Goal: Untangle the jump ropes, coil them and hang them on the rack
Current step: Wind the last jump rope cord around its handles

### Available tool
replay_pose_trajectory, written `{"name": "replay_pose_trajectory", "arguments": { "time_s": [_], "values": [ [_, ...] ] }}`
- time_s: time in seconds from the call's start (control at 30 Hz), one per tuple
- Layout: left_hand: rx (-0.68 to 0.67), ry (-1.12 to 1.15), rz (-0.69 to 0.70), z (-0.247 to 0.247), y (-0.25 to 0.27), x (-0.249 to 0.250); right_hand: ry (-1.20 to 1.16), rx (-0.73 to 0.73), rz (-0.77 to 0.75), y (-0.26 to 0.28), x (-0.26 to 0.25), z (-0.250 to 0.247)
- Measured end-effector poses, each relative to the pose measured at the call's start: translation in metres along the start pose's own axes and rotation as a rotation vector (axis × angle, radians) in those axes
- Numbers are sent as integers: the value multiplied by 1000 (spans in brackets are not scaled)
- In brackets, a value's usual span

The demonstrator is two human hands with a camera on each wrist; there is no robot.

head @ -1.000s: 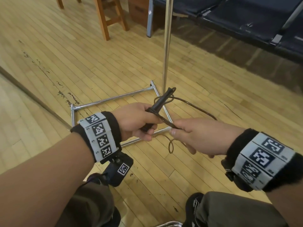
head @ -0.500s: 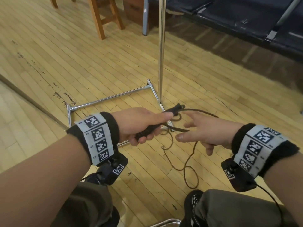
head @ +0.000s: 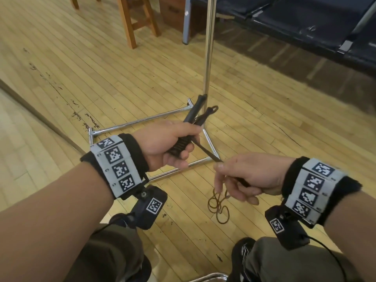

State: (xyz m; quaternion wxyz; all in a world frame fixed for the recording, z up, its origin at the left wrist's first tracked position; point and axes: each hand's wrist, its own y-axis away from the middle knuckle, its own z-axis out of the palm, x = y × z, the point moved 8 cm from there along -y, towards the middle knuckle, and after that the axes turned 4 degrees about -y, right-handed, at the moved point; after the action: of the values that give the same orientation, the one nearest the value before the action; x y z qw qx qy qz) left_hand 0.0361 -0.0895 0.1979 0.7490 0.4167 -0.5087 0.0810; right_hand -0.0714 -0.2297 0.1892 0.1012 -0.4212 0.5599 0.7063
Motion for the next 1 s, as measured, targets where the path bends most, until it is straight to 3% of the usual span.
{"name": "replay_pose_trajectory", "arguments": {
  "time_s": [0.17, 0.27, 0.4, 0.5, 0.57, 0.67, 0.73, 0.9, 1.0],
  "values": [
    [-293, -5, 22, 24, 13, 2, 255, 78, 82, -8, 3, -12],
    [-392, -308, 4, 42, 18, -7, 443, 197, 144, -10, -1, -28],
    [-303, -1005, -119, 53, 15, -32, 781, 330, 68, -2, -37, -32],
    [-147, -1205, -206, 48, 8, -41, 989, 399, -16, 3, -64, -19],
    [19, -1117, -228, 32, 1, -35, 1012, 404, -59, 3, -71, -7],
    [161, -719, -228, 3, -1, -23, 715, 348, -71, 2, -63, -1],
    [150, -408, -216, -5, 2, -20, 536, 281, -49, 2, -52, 0],
    [165, 9, -95, -14, 3, -8, 354, 90, 69, -2, -15, 7],
    [-25, 166, -17, 2, 6, 6, 274, 102, 67, -8, -7, 5]
  ]
}}
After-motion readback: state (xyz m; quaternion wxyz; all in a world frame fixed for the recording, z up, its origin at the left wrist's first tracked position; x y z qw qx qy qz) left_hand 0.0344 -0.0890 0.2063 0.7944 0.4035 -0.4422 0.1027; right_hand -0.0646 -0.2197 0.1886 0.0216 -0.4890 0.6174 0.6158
